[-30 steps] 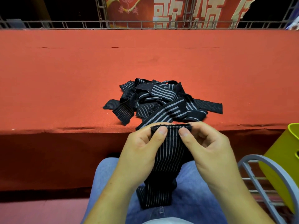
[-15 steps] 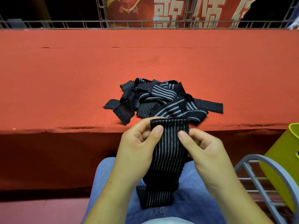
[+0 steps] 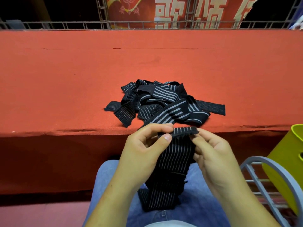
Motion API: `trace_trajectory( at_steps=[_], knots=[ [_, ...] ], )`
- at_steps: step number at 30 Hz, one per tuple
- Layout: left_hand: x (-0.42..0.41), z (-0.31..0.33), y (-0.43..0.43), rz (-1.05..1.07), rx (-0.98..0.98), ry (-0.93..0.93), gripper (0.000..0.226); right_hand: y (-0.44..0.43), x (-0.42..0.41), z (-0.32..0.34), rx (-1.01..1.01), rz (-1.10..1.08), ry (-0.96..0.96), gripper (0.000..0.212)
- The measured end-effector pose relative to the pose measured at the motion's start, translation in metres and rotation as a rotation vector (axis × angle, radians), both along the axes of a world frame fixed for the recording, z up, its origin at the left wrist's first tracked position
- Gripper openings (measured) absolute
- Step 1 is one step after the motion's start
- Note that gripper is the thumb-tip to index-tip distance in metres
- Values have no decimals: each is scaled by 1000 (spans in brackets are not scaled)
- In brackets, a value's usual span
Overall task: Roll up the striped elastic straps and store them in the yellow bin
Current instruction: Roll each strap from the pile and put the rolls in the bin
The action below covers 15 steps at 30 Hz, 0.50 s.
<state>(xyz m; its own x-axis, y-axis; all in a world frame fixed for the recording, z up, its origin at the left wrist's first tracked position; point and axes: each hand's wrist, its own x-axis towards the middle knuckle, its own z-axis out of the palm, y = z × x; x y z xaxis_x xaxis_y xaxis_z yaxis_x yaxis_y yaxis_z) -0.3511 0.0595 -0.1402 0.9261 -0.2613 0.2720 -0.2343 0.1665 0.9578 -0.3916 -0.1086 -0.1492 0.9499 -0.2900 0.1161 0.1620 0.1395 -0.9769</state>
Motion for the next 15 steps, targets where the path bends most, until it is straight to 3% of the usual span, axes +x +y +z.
trace_trajectory(
  at_steps=[5,7,10,15],
  knots=[
    [0,0,-1,39,29,-17,24,1,1,2,87,34,4,36],
    [0,1,-1,54,39,-42,29,0,2,1,37,59,-3,35],
    [0,3,-1,38,20,-55,33,2,1,-1,-61,88,20,51],
    [-1,4,-1,8,-10,-3,37,2,-2,2,-98,43,-8,23]
  ],
)
